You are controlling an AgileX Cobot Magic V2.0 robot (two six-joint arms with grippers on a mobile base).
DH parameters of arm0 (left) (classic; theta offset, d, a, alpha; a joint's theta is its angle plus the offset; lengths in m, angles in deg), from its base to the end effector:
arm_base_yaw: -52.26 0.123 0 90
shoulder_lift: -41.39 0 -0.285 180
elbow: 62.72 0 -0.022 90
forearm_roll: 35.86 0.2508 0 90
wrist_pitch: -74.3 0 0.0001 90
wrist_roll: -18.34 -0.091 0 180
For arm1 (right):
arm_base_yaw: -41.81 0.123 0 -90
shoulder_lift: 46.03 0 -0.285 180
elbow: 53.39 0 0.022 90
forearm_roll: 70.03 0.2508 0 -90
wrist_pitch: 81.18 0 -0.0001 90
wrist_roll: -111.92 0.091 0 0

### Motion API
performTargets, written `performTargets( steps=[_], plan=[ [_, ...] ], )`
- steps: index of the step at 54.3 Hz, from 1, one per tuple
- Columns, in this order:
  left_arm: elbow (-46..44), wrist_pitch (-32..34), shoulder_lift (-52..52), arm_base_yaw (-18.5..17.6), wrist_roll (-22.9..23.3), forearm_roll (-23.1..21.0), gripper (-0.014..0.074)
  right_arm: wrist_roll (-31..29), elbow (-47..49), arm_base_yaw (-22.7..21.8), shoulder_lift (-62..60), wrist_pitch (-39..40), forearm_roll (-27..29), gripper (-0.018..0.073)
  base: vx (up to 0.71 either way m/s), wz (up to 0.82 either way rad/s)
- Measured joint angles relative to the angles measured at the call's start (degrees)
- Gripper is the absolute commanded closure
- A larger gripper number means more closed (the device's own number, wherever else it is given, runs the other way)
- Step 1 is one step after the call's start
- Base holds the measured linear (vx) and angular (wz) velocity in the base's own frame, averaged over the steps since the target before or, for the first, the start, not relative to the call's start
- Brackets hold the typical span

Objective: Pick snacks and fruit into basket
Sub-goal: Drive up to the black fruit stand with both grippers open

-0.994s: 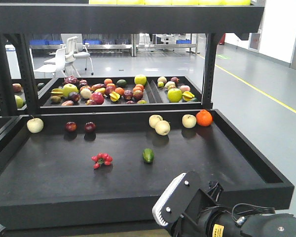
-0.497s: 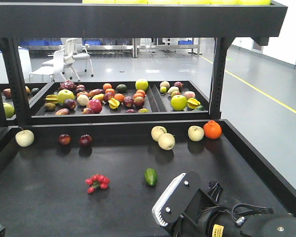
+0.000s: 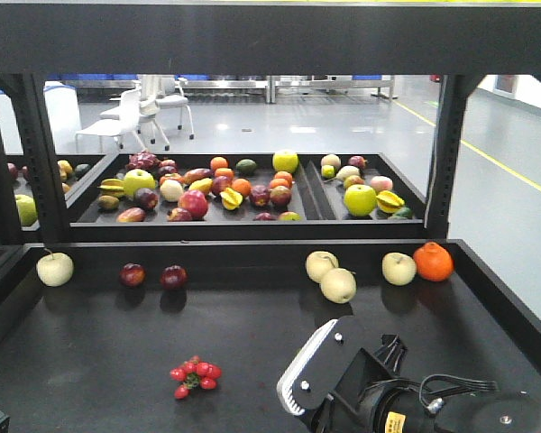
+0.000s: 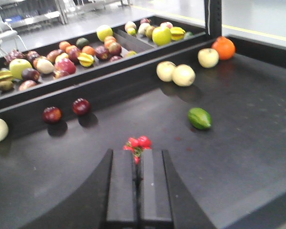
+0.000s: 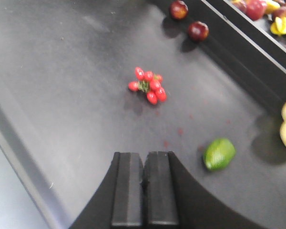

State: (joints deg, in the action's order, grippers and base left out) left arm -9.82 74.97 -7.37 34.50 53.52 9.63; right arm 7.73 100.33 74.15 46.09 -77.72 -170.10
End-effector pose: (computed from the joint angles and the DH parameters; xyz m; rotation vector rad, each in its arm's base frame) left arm 0.1440 -0.0469 0.2904 0.4344 1.7130 -0.1017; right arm 0.2684 0.1762 0.2638 -1.0180 1.8132 0.1478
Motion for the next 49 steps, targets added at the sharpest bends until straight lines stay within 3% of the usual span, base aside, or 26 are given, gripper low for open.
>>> performTargets(
  steps=[36,49],
  plan=[
    [0.0,-1.13,-0.65,0.0,0.0,-0.05,0.0594,0.0,-0.05,0.0,6.79,-2.18,0.06,0.0573,0.16,-0.03],
    [0.0,-2.32,0.29,0.0,0.0,-0.11,0.0594,-4.69,0.01,-0.01,8.83,-1.95,0.12,0.0573,0.13,-0.15]
  ],
)
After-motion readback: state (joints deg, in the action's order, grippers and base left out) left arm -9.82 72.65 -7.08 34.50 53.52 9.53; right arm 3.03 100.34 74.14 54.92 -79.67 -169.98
